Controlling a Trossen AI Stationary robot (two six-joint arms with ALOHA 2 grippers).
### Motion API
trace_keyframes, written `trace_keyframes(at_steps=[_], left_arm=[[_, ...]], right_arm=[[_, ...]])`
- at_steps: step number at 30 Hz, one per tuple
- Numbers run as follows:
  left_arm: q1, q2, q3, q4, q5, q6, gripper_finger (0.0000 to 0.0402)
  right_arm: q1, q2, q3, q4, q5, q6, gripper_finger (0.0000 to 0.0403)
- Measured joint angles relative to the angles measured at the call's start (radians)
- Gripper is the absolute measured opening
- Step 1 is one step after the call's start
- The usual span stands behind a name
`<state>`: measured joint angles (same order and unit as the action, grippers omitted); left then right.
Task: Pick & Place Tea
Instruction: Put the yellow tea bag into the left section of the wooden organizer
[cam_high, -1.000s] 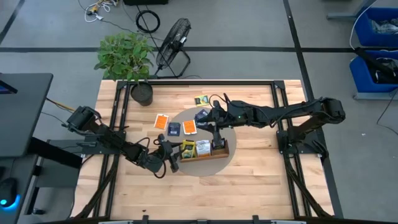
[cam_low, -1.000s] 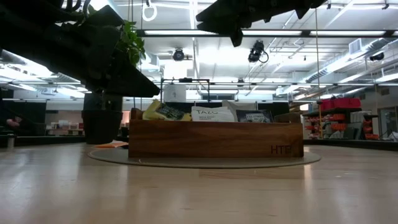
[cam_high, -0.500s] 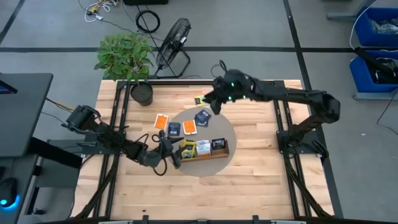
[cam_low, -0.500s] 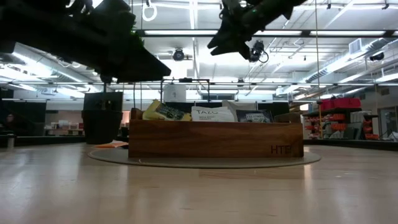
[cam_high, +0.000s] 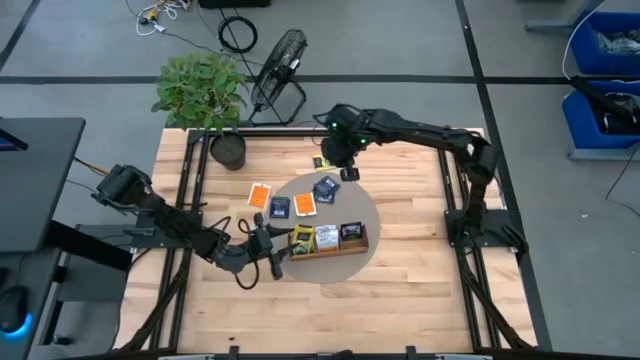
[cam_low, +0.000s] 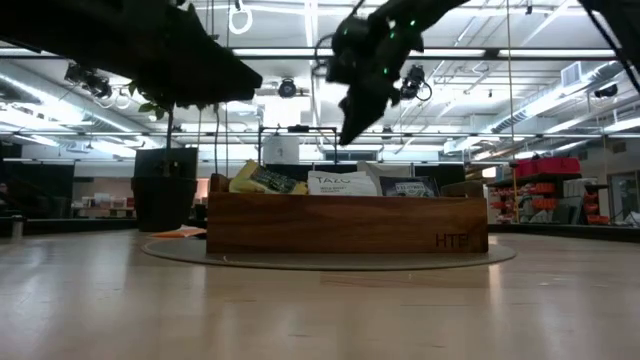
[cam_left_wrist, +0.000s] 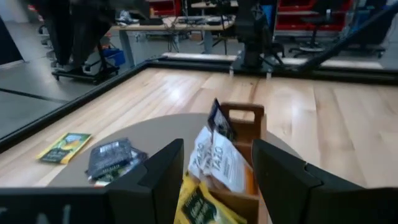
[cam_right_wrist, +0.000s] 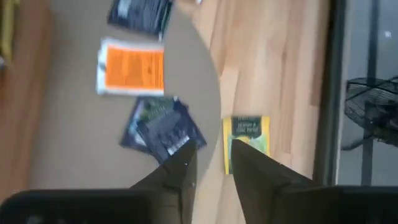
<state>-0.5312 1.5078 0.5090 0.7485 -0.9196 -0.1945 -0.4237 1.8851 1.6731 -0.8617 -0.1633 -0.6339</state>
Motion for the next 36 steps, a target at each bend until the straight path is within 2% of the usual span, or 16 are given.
trace_keyframes(at_steps=[2,7,12,17,21,23,25,28,33,36], left_arm=[[-0.012,0.001,-0.001,0.000,0.000,0.000,0.0195],[-0.018,0.001,-0.001,0.000,-0.001,-0.008,0.0195],[0.007,0.001,-0.001,0.000,-0.003,-0.018,0.0195],[0.026,0.001,-0.001,0.002,-0.004,-0.037,0.0195],[0.039,0.001,-0.001,0.008,-0.001,-0.052,0.0195],[0.047,0.001,-0.001,0.012,-0.001,-0.056,0.0195],[0.049,0.001,-0.001,0.012,-0.001,-0.056,0.0195],[0.048,0.001,-0.001,0.015,-0.001,-0.056,0.0195],[0.017,-0.022,0.000,0.005,0.004,-0.052,0.0195],[-0.011,-0.046,-0.001,-0.007,0.007,-0.025,0.0195]], right_arm=[[-0.002,0.037,0.002,-0.010,0.015,-0.032,0.0093],[-0.009,0.105,0.002,-0.046,0.143,-0.009,0.0089],[-0.061,0.141,0.002,-0.021,0.182,0.089,0.0126],[-0.135,0.178,0.033,-0.005,0.171,0.248,0.0191],[-0.173,0.248,0.132,-0.043,0.163,0.518,0.0238],[-0.186,0.296,0.197,-0.079,0.071,0.693,0.0253],[-0.192,0.344,0.255,-0.106,-0.045,0.795,0.0263],[-0.180,0.398,0.328,-0.142,-0.091,0.844,0.0273],[-0.157,0.438,0.396,-0.218,-0.014,0.809,0.0277],[-0.163,0.445,0.397,-0.237,-0.008,0.817,0.0277]])
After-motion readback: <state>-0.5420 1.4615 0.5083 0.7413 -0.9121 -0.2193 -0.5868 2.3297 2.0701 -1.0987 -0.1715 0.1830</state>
